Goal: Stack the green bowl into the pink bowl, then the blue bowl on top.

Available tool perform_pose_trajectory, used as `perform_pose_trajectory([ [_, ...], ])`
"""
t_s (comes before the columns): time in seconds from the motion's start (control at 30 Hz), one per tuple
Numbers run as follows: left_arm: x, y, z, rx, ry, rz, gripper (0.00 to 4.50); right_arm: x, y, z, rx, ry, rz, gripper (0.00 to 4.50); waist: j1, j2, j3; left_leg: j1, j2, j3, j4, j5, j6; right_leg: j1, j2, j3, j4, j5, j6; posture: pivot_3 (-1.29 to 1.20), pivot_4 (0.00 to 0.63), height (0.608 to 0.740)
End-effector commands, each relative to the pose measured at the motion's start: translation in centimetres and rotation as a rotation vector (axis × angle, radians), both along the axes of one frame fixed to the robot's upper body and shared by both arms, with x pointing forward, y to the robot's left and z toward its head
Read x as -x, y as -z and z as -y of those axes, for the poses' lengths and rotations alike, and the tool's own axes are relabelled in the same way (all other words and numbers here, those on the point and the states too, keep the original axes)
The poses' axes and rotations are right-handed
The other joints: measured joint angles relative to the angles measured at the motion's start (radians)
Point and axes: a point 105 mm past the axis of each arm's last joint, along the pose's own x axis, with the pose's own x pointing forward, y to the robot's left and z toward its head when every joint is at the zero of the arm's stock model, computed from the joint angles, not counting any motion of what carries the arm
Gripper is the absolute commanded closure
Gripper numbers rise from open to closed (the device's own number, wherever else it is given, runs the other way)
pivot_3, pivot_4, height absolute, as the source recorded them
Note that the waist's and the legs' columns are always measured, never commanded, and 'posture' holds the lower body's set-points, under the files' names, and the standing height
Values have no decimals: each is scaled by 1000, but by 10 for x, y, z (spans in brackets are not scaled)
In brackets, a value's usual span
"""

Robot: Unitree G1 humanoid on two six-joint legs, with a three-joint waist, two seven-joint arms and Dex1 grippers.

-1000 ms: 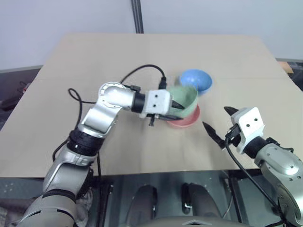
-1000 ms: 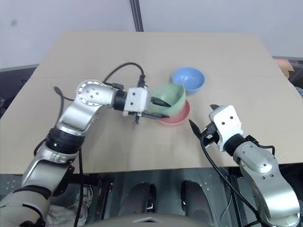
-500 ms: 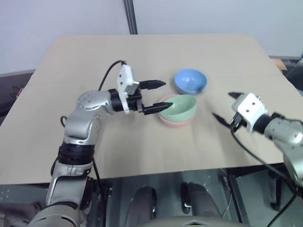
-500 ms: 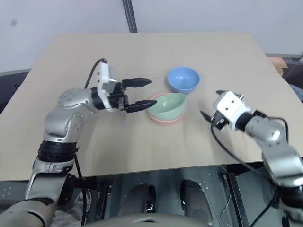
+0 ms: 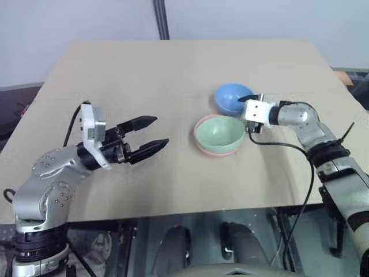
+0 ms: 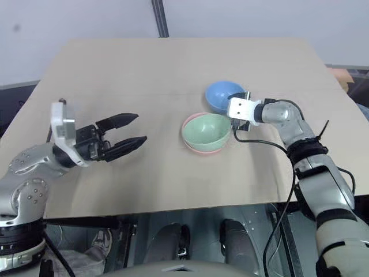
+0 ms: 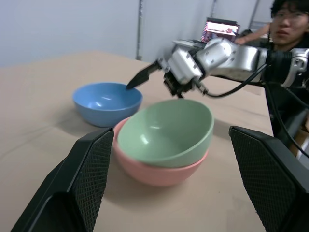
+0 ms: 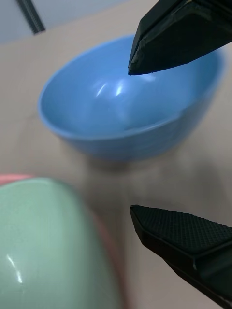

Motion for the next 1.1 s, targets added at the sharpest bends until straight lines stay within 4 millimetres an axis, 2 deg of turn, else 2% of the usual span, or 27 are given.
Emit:
perform_pose_trajectory([
  [0.03, 9, -13, 1, -10, -6, 68, 420, -6, -8, 2, 18, -7, 36, 1285, 2, 0, 0, 0, 0, 0, 0, 0, 0, 0, 0, 0, 0, 0, 0, 0, 150, 740],
  [0.07, 9, -13, 0, -14, -18, 76, 420, -7, -9, 2, 17, -6, 39, 1640, 3, 0, 0, 0, 0, 0, 0, 0, 0, 0, 0, 0, 0, 0, 0, 0, 150, 740],
  [0.1, 9, -12, 0, -16, -26, 79, 420, -8, -10, 2, 16, -6, 42, 2398, 2, 0, 0, 0, 0, 0, 0, 0, 0, 0, -1, -1, 0, 0, 0, 0, 150, 740],
  [0.13, 8, -11, 0, -19, -33, 82, 420, -9, -12, 2, 13, -2, 51, 2597, 0, 0, 0, 0, 0, 0, 0, 0, 0, 0, -1, 0, 0, 0, 0, 0, 150, 740],
  [0.27, 6, -10, 4, -15, -40, 88, 420, -11, -17, 7, 26, 8, 94, 4414, -3, 1, 0, 1, 0, 0, 0, 0, 0, 0, 0, 0, 1, 0, 0, 0, 150, 740],
  [0.43, -4, -8, 6, 4, -42, 95, 420, -11, -36, 16, 32, 8, 181, 4473, -2, 2, 1, 1, 0, 1, -1, 0, 0, 0, 0, 0, 1, 0, 0, 0, 150, 740],
  [0.5, -9, -9, 5, 28, -51, 95, 420, -4, -53, 16, 13, -34, 217, 4473, -1, 2, 1, 1, 0, 1, -1, 0, 0, 0, 0, 0, 1, 0, 0, 0, 150, 740],
  [0.6, -18, -6, 5, 44, -62, 90, 420, 22, -85, 1, -87, -139, 211, 4473, 0, 3, 2, 1, 0, 0, -1, 0, 0, 0, 0, 0, 1, 0, 0, 0, 150, 740],
  [0.7, -25, -3, 9, 51, -53, 89, 420, 59, -102, -16, -134, -228, 152, 4473, -1, 3, 2, 1, 2, 0, -1, 0, 0, 0, 0, 0, 1, 0, 0, 0, 150, 740],
  [0.83, -33, -1, 12, 56, -41, 93, 420, 104, -93, -32, -105, -274, 11, 4473, 5, 3, 2, 0, 3, -1, -1, -1, 2, 0, 0, -2, 1, 0, 0, 0, 150, 740],
  [0.9, -34, -1, 14, 57, -34, 97, 420, 122, -75, -39, -60, -276, -79, 4473, 7, 3, 2, 0, 2, -1, -1, -2, 3, 0, 0, -2, 1, 0, 0, 0, 150, 740],
  [0.97, -35, -1, 15, 57, -29, 99, 420, 129, -59, -45, -33, -264, -130, 4473, 7, 3, 2, 0, 1, -1, 0, -2, 4, 1, -1, -2, 1, 0, 0, 0, 150, 740],
  [1.1, -34, 0, 17, 56, -23, 98, 420, 126, -44, -50, 2, -234, -141, 4473, 2, 3, 2, 1, 0, -1, 1, -2, 4, 1, 0, -2, 2, 0, 0, 0, 150, 740],
])
